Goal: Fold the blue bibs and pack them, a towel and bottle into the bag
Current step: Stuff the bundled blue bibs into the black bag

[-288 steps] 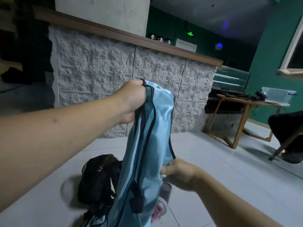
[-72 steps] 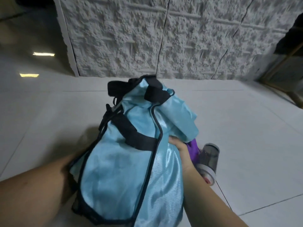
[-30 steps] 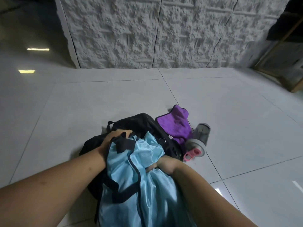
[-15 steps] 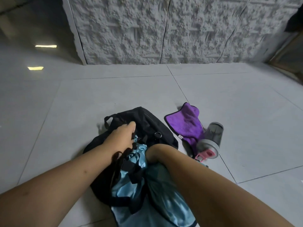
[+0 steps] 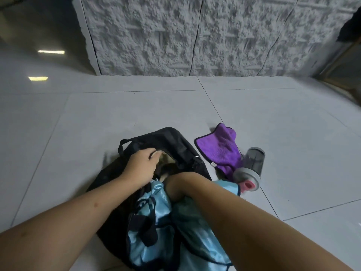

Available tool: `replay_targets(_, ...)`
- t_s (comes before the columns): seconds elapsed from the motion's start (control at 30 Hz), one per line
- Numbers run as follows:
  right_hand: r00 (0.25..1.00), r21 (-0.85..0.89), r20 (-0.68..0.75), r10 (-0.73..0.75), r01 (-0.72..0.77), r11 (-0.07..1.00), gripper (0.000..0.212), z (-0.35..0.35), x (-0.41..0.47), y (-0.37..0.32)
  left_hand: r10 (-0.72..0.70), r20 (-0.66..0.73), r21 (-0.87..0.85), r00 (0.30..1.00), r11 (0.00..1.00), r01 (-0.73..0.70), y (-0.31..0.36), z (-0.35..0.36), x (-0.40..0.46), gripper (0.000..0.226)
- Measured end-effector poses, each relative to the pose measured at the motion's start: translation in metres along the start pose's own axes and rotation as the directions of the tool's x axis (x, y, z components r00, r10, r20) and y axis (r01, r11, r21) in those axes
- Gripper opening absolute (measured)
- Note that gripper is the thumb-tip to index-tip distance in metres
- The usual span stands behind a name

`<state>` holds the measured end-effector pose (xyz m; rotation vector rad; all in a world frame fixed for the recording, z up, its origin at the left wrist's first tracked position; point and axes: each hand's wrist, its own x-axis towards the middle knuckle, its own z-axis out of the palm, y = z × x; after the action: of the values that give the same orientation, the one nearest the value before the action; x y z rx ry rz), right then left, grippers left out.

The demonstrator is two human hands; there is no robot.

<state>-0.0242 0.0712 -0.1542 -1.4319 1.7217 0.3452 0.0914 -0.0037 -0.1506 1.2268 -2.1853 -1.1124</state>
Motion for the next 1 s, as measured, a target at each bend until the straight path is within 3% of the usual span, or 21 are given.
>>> replay_targets(0.07, 0.999, 0.060, -0.014, -0.051, 0.052, 0.997, 0.041, -0.006, 0.003, 0.002, 0.007, 0.126, -0.101, 0.992, 0.995, 0.006, -0.006, -0.009, -0.004, 0.036)
replay_targets(0.13, 0.999, 0.292, -0.008, -0.032, 0.033, 0.956, 0.032, -0.014, 0.001, 0.007, -0.013, 0.203, -0.131, 0.979, 0.991, 0.041, -0.013, -0.021, -0.006, 0.031)
replay_targets(0.27, 0.998, 0.601, -0.036, 0.061, -0.027, 0.799, 0.026, -0.019, -0.006, 0.028, -0.048, 0.232, -0.216, 0.972, 0.971, 0.099, -0.015, -0.038, -0.015, 0.019)
replay_targets(0.37, 0.944, 0.675, -0.222, 0.244, -0.032, 0.737, 0.036, -0.012, -0.004, 0.050, -0.049, 0.199, -0.235, 0.979, 0.967, 0.096, -0.016, -0.043, -0.017, 0.013)
replay_targets(0.47, 0.879, 0.937, -0.258, 0.401, 0.126, 0.325, 0.034, -0.001, 0.018, 0.070, -0.101, 0.058, -0.205, 0.993, 0.972, 0.111, -0.017, -0.045, -0.014, 0.021)
replay_targets(0.53, 0.877, 0.934, -0.244, 0.415, 0.097, 0.345, 0.037, 0.001, 0.018, 0.070, -0.043, -0.029, -0.103, 0.999, 0.994, 0.040, -0.018, -0.049, -0.014, 0.030)
replay_targets(0.6, 0.861, 0.939, -0.228, 0.455, 0.072, 0.335, 0.030, 0.004, 0.021, 0.080, 0.062, -0.026, 0.151, 0.998, 0.987, -0.057, -0.030, -0.058, -0.016, 0.039)
replay_targets(0.7, 0.845, 0.959, -0.206, 0.494, 0.073, 0.274, 0.026, 0.005, 0.026, 0.090, 0.134, 0.062, 0.534, 0.989, 0.833, -0.146, -0.059, -0.068, -0.021, 0.052)
replay_targets(0.73, 0.850, 0.959, -0.221, 0.479, 0.099, 0.266, 0.023, 0.005, 0.026, 0.091, 0.139, 0.012, 0.604, 0.990, 0.788, -0.118, -0.068, -0.065, -0.023, 0.056)
replay_targets(0.8, 0.860, 0.985, -0.169, 0.481, 0.133, 0.108, 0.024, 0.005, 0.038, 0.099, 0.079, -0.178, 0.648, 0.981, 0.759, 0.057, -0.076, -0.058, -0.024, 0.076)
replay_targets(0.83, 0.847, 0.984, -0.172, 0.502, 0.129, 0.120, 0.020, 0.004, 0.035, 0.098, 0.012, -0.267, 0.631, 0.964, 0.758, 0.165, -0.075, -0.053, -0.024, 0.086)
replay_targets(0.87, 0.849, 0.985, -0.171, 0.500, 0.143, 0.095, 0.016, 0.001, 0.027, 0.093, -0.057, -0.337, 0.581, 0.940, 0.773, 0.256, -0.073, -0.050, -0.023, 0.091)
replay_targets(0.93, 0.863, 0.977, -0.154, 0.482, 0.206, -0.057, 0.024, -0.004, 0.022, 0.087, -0.205, -0.405, 0.382, 0.891, 0.847, 0.369, -0.071, -0.047, -0.020, 0.093)
replay_targets(1.0, 0.811, 0.980, -0.160, 0.564, 0.200, -0.010, 0.031, -0.007, 0.015, 0.090, -0.382, -0.286, 0.150, 0.879, 0.888, 0.434, -0.069, -0.050, -0.015, 0.091)
